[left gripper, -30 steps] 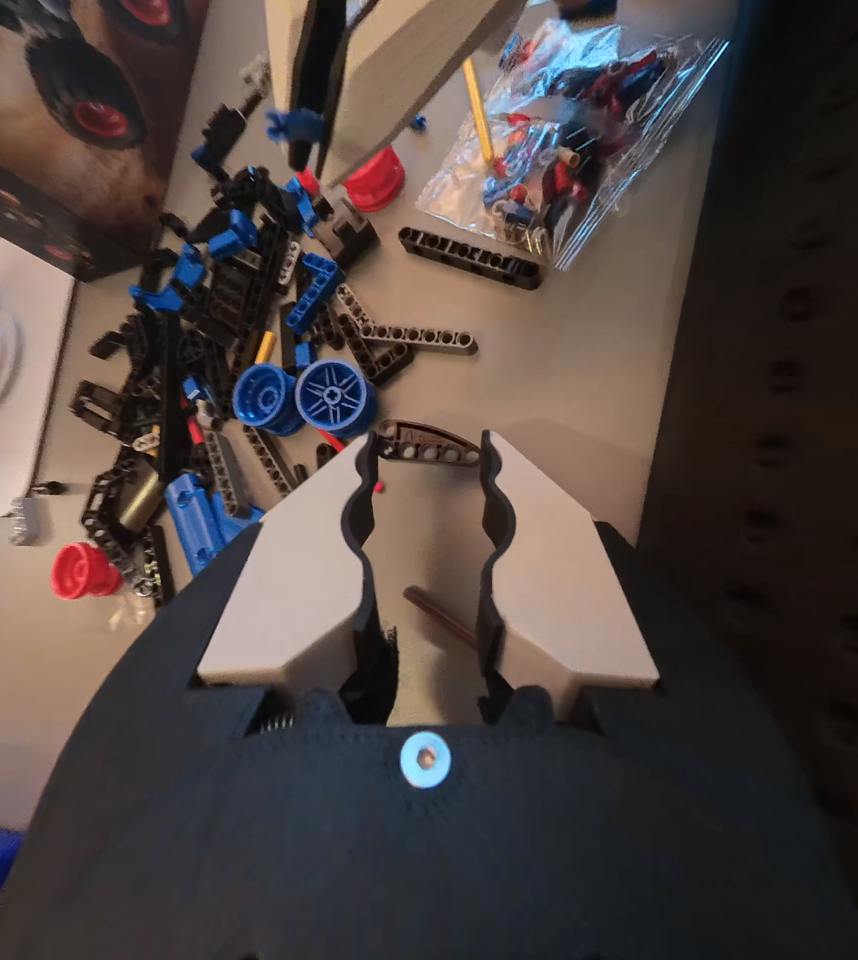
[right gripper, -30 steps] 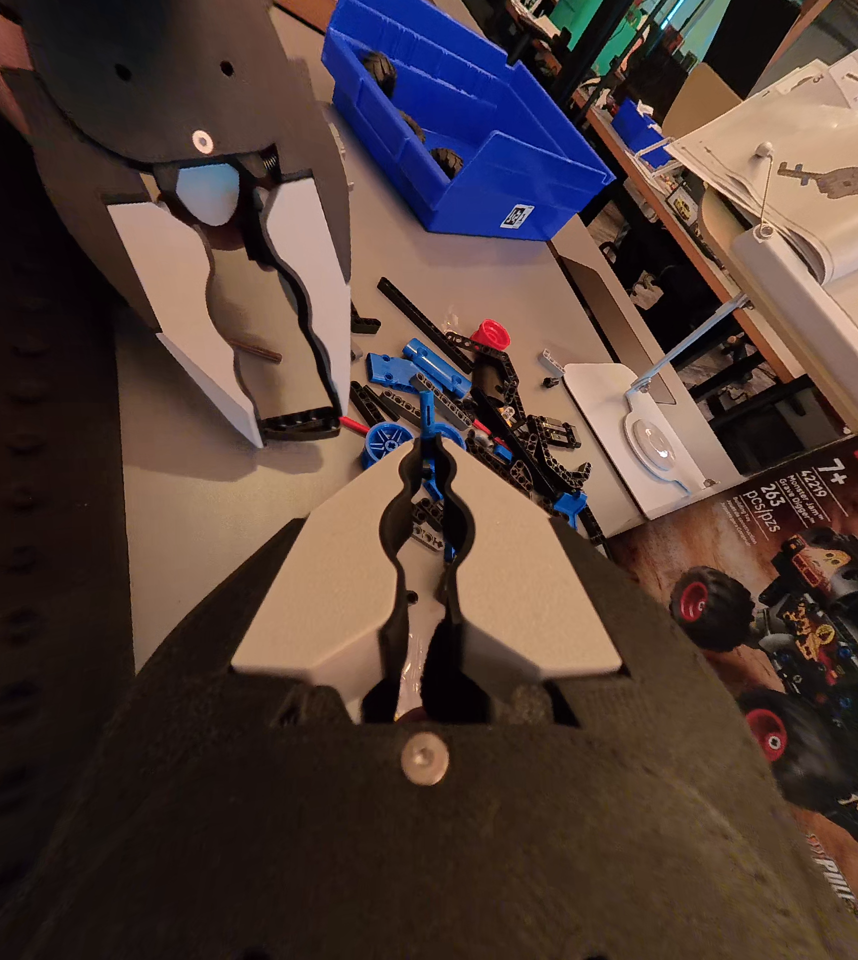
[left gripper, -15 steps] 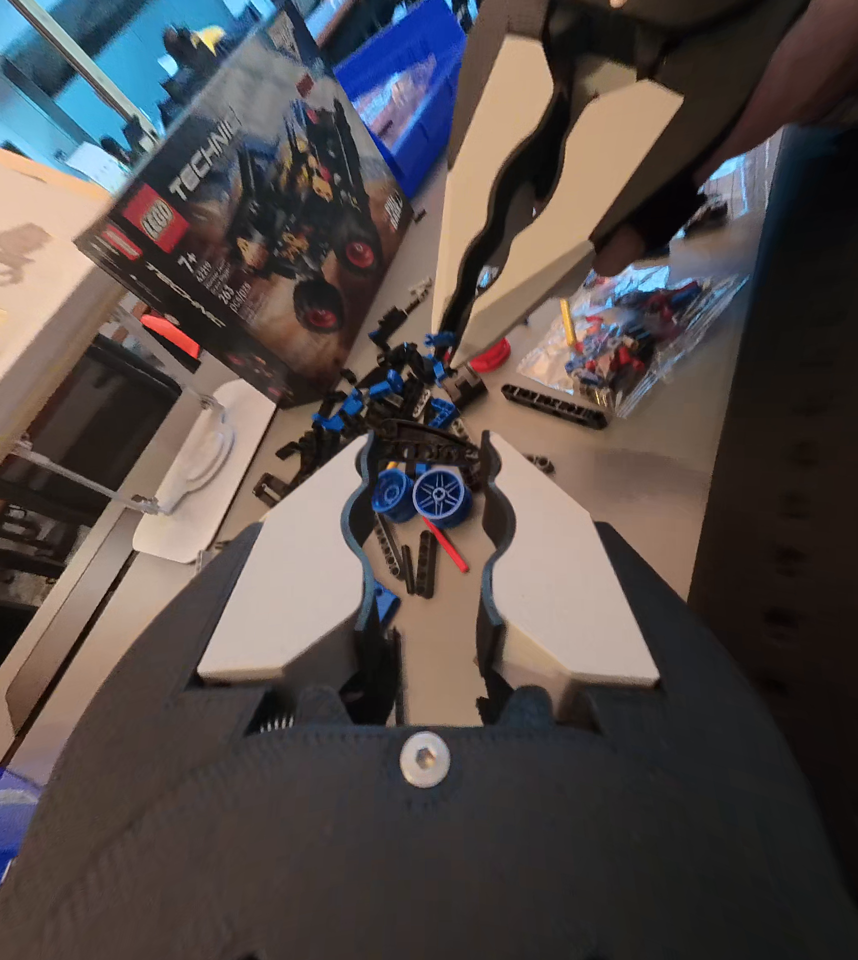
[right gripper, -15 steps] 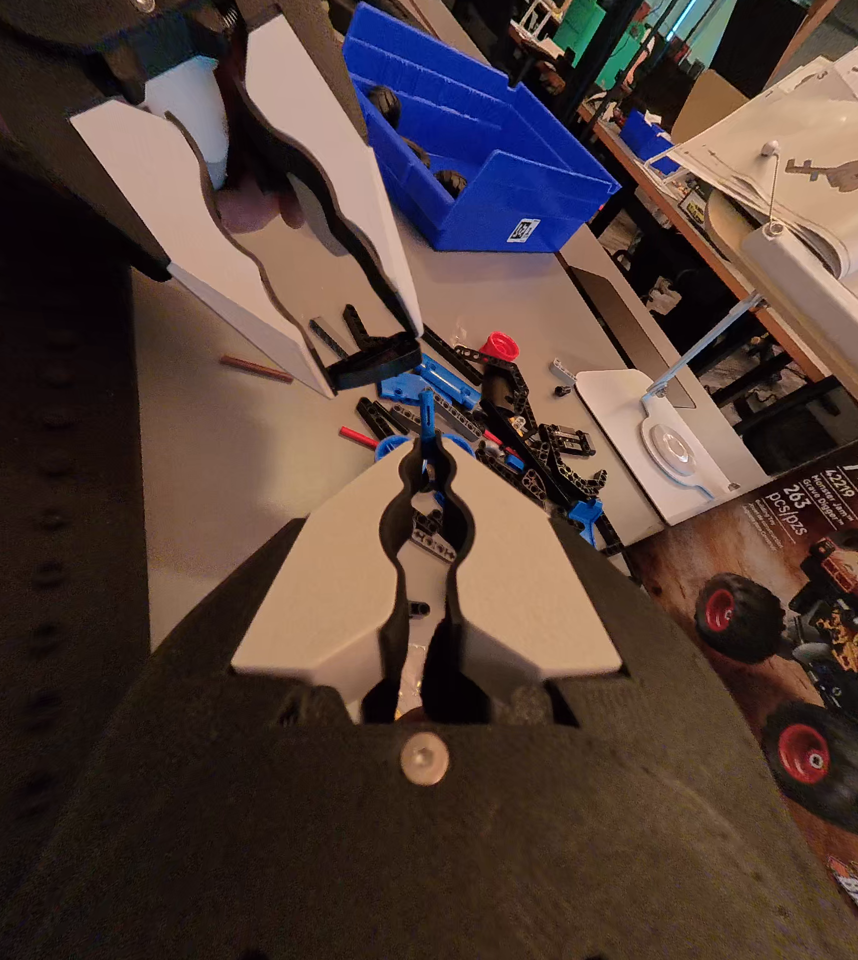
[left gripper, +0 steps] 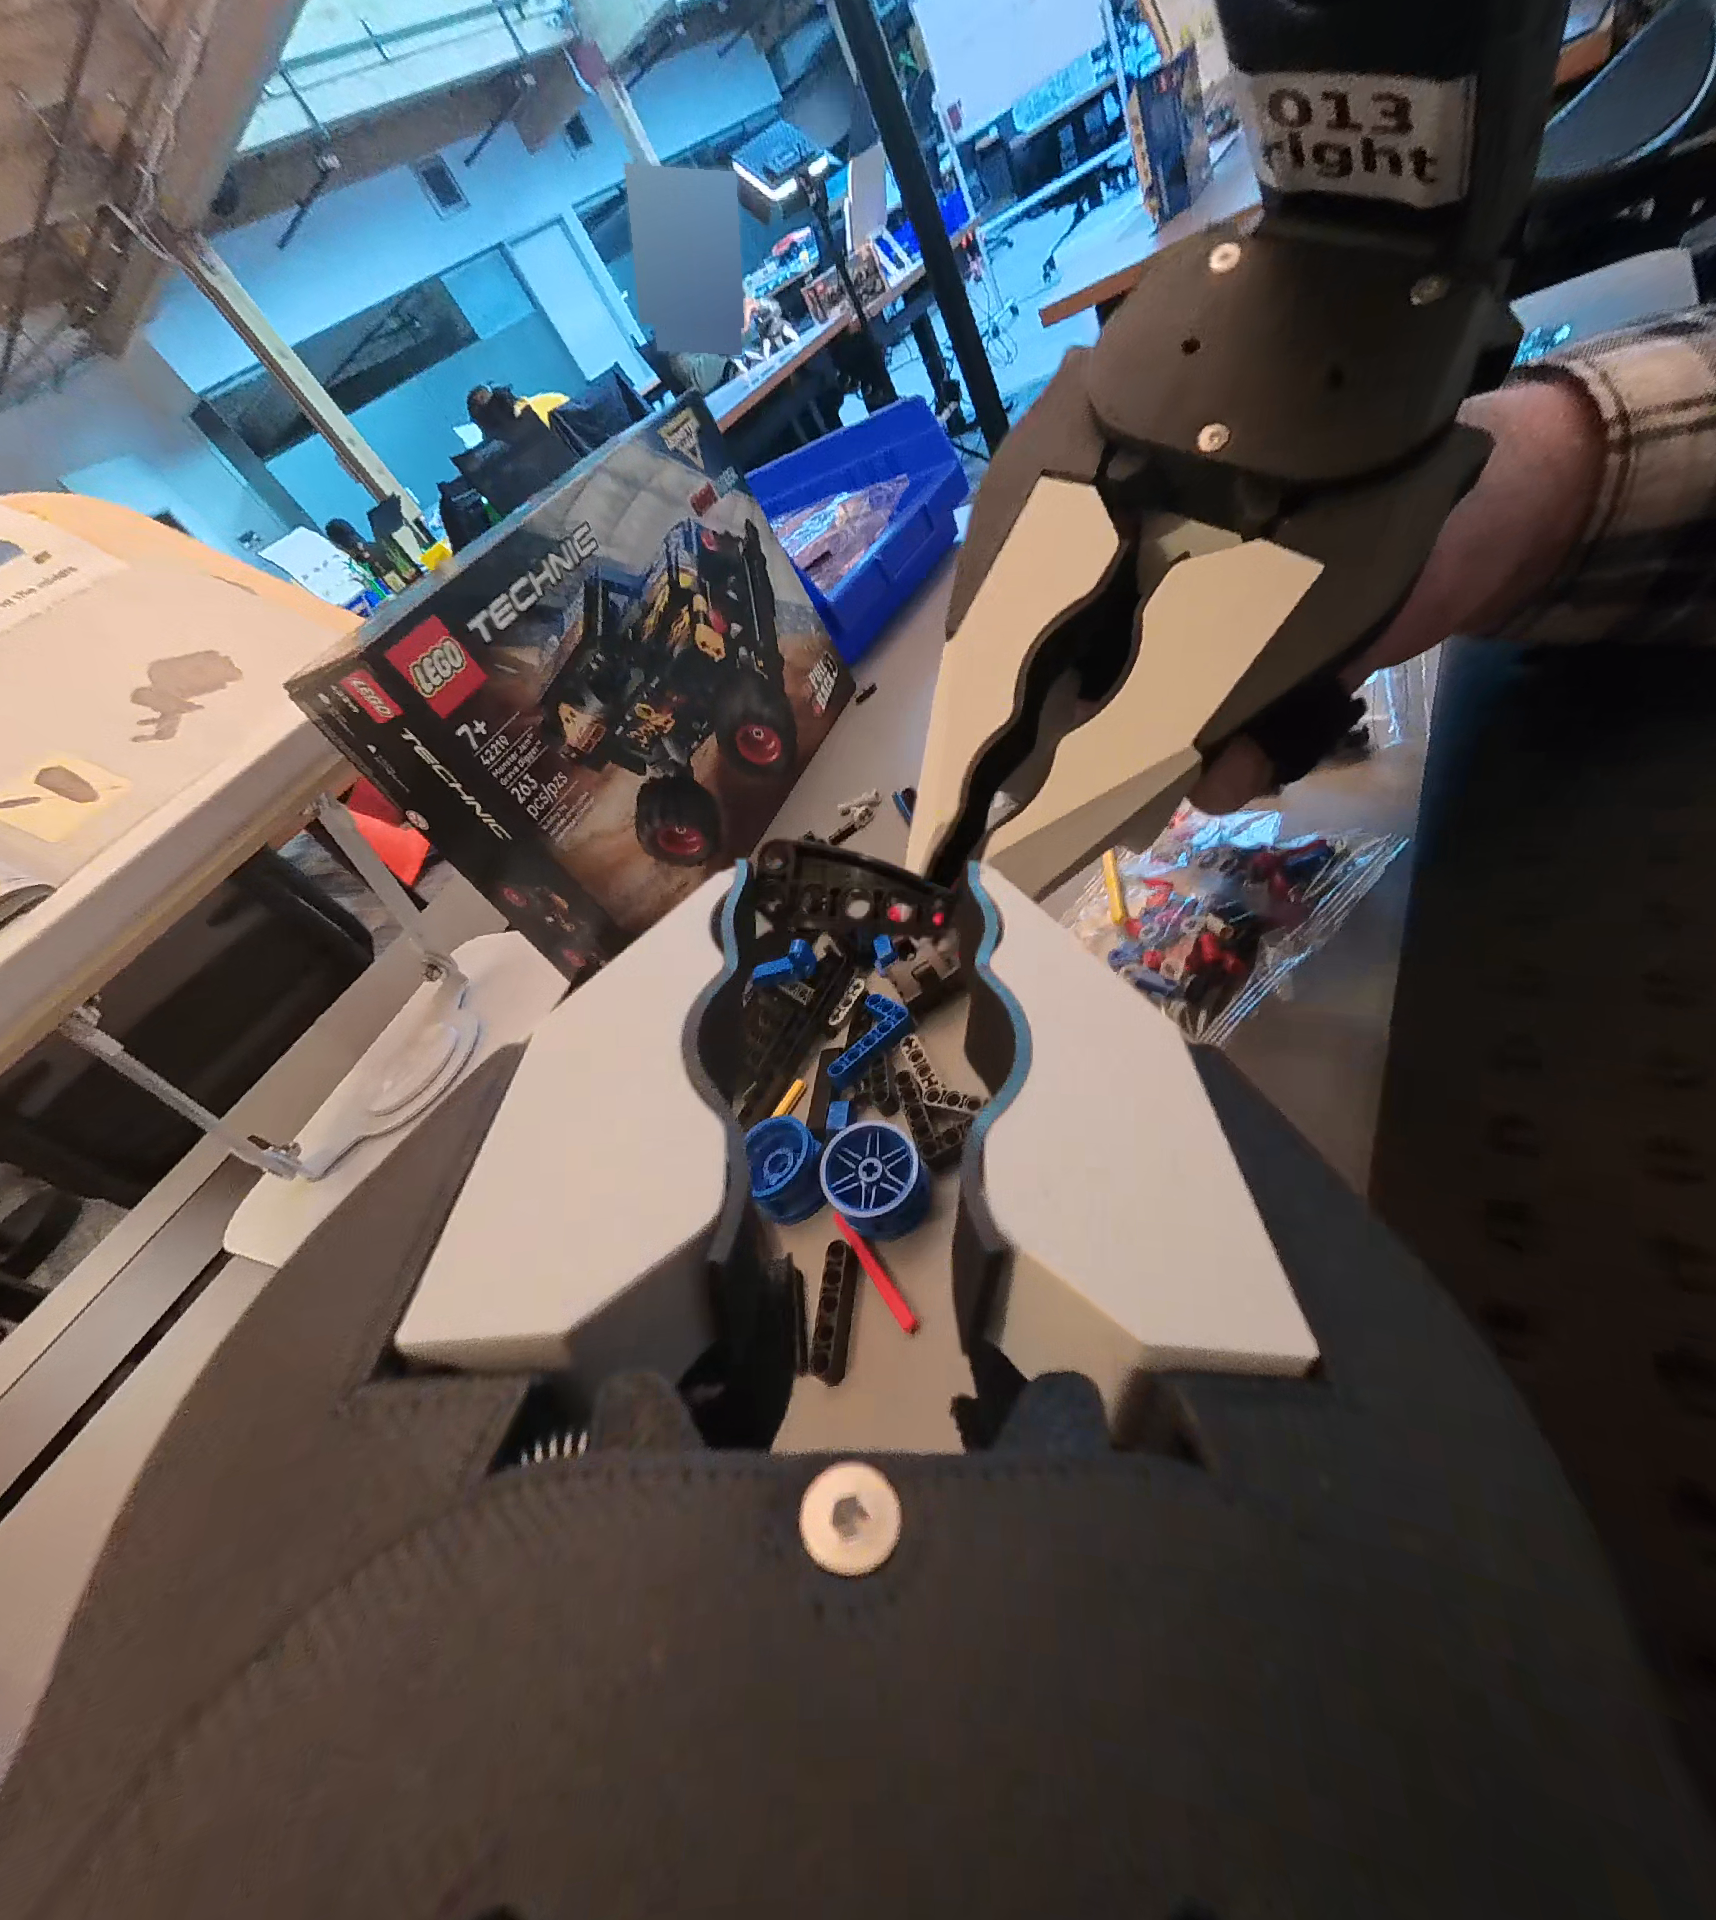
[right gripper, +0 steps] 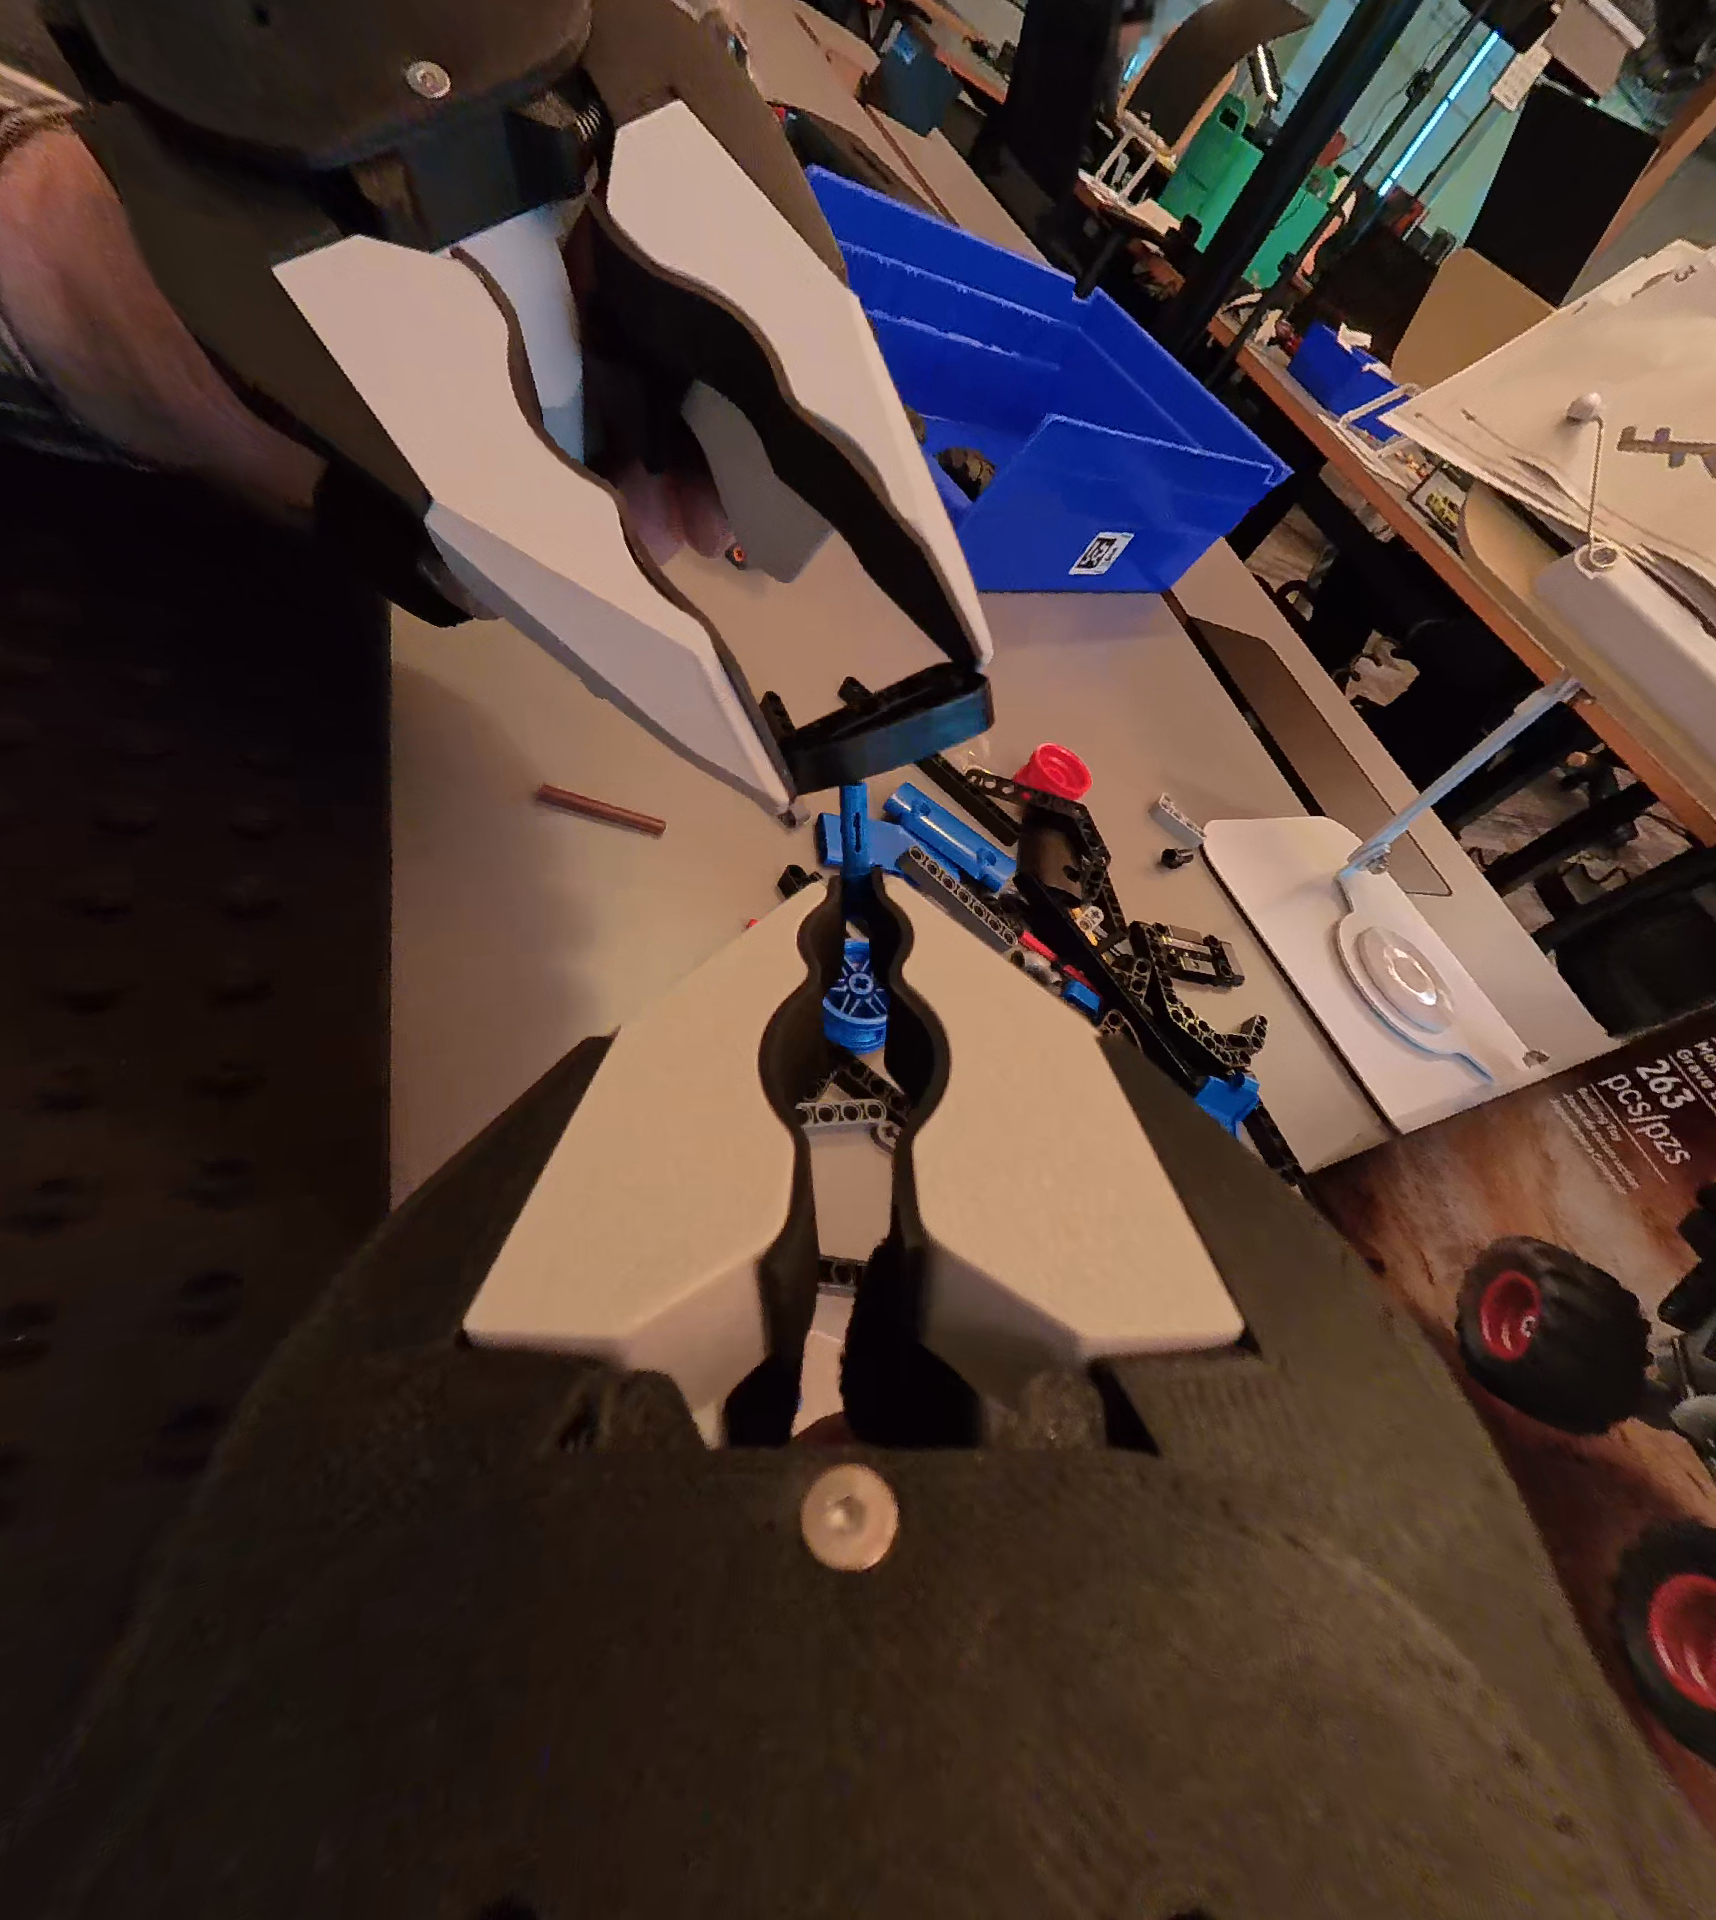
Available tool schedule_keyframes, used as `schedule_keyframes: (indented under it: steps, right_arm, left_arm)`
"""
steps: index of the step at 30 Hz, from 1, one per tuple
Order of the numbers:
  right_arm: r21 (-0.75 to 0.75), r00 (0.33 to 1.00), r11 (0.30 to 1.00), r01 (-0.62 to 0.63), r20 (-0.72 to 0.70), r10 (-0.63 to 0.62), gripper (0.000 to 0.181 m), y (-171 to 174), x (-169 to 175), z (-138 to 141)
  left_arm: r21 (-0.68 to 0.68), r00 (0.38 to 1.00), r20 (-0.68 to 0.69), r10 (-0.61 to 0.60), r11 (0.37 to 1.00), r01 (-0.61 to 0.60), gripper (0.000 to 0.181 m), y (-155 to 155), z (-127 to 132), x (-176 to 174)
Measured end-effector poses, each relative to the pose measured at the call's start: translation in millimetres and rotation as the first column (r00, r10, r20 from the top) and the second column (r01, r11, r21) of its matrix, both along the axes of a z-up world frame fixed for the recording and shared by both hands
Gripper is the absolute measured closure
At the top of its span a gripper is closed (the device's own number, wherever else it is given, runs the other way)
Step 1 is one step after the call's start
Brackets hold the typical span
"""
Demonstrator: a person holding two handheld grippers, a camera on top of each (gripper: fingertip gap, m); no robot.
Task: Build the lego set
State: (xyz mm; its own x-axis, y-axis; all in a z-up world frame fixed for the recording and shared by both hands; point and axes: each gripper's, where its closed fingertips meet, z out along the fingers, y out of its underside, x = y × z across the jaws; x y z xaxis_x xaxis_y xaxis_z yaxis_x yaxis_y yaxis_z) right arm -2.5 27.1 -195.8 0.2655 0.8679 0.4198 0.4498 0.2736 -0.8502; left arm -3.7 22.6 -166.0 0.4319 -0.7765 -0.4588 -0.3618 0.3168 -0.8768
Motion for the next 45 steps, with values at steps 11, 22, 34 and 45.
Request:
schedule_keyframes:
  steps: [11, 22, 34, 45]
  right_arm:
    - [0.051, 1.0, 0.999, -0.007, 0.022, 0.006, 0.18, -4.9, -4.1, 1.0]
    - [-0.009, 0.993, 0.998, -0.055, -0.105, 0.053, 0.181, -12.3, -6.7, 18.4]
    - [-0.084, 0.96, 0.988, -0.13, -0.26, 0.104, 0.18, -24.4, -13.7, 39.8]
    - [-0.171, 0.987, 0.985, -0.004, -0.159, -0.023, 0.18, 5.5, 13.1, 16.9]
  left_arm:
    - [-0.049, 0.997, 0.05, -0.05, 0.997, 0.053, 0.145, -5.0, 2.0, 4.8]
    - [-0.055, 0.985, 0.156, -0.072, 0.995, 0.081, 0.146, -9.3, 18.5, 3.0]
    - [-0.103, 0.92, 0.384, -0.08, 0.986, 0.128, 0.181, -10.3, 44.0, 1.5]
    - [-0.316, 0.996, 0.093, 0.0, 0.948, 0.03, 0.174, 3.5, -10.3, -27.1]
